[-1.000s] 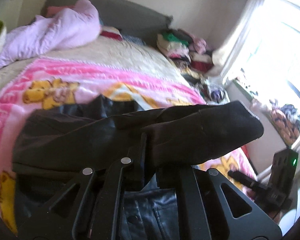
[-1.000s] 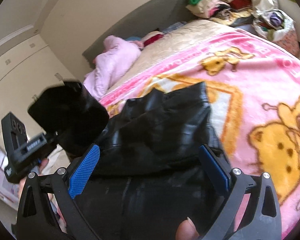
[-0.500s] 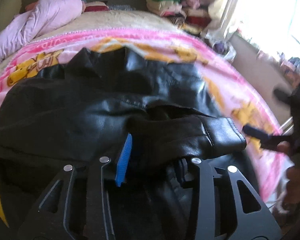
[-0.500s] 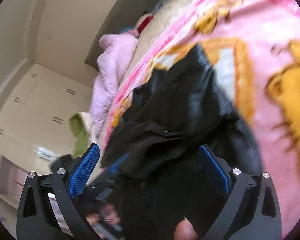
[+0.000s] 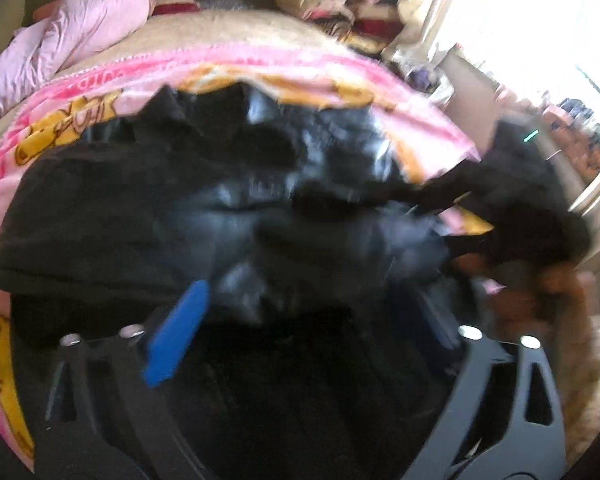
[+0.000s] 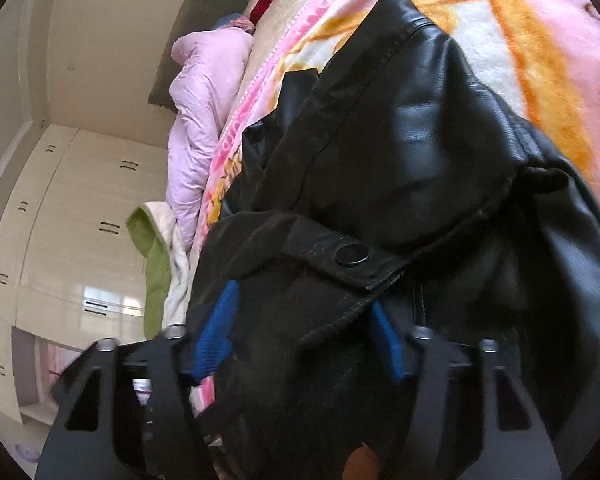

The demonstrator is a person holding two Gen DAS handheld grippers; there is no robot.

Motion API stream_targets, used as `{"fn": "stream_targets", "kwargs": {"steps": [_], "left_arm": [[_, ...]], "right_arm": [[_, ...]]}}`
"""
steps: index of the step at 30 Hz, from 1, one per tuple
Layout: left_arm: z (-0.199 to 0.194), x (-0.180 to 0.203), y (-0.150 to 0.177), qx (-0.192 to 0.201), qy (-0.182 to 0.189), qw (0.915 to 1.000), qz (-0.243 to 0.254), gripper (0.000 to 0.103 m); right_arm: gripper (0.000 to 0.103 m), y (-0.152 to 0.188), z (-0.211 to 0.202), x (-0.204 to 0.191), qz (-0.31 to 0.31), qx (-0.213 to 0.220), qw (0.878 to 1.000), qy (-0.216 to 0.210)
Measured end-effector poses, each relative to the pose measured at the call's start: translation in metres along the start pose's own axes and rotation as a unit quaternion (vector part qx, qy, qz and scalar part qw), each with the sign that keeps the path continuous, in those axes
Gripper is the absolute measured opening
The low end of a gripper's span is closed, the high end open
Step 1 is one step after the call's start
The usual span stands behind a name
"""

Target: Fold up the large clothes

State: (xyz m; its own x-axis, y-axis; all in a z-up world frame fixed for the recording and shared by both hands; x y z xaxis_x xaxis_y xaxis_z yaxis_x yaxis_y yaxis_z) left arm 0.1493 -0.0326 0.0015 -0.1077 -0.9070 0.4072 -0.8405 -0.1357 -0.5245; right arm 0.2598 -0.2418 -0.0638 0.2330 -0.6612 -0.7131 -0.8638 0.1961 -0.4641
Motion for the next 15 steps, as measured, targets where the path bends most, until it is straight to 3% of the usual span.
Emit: {"fn": "stream_targets", "kwargs": {"steps": [1,3,4,8,10,11,15], "left_arm": [[-0.011,-0.004,-0.005,0.011,0.011,0.9999,-0.007,0.093],[-0.024,-0.012,-0.015,0.027,0.020,0.9993,-0.014,0.093],[-0.031,-0.020,-0.022,0.039,0.020,0.9988,-0.023,0.093],[-0.040,-0.078,-0.052,0.076,-0.028,0.9914,-0.103,0.093],[-0.045,-0.116,-0.065,0.102,-0.042,0.9807,-0.161,0.093],[-0.047,-0.130,-0.069,0.112,-0.039,0.9762,-0.181,0.087],[-0.051,-0.166,-0.087,0.143,-0.033,0.9619,-0.230,0.045]], "right_arm": [[0.046,0.000,0.002,-0.001,-0.006,0.001,1.000,0.001],[0.016,-0.004,0.001,-0.009,-0.037,0.014,0.999,0.019],[0.009,-0.006,0.001,-0.012,-0.050,0.018,0.998,0.023],[0.005,-0.025,-0.005,-0.048,-0.170,0.040,0.982,0.070],[0.005,-0.036,-0.010,-0.068,-0.225,0.054,0.969,0.090],[0.004,-0.044,-0.014,-0.080,-0.253,0.062,0.961,0.094],[0.004,-0.068,-0.023,-0.104,-0.329,0.085,0.933,0.116]]}}
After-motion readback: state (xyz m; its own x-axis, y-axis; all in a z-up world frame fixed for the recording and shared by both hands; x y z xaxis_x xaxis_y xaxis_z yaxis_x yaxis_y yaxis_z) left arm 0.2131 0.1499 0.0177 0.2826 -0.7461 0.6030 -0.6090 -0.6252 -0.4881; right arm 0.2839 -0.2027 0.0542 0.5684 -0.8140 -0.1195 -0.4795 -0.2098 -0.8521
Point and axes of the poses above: each gripper's, at about its wrist camera, not at the fingertips, and z roughly the way its jaws point, x to its right, y to its underside, the point moved 1 cm from there along z, roughly the way its jaws point, and after that the axes turned 15 degrees about -z, right-handed, at the moved point
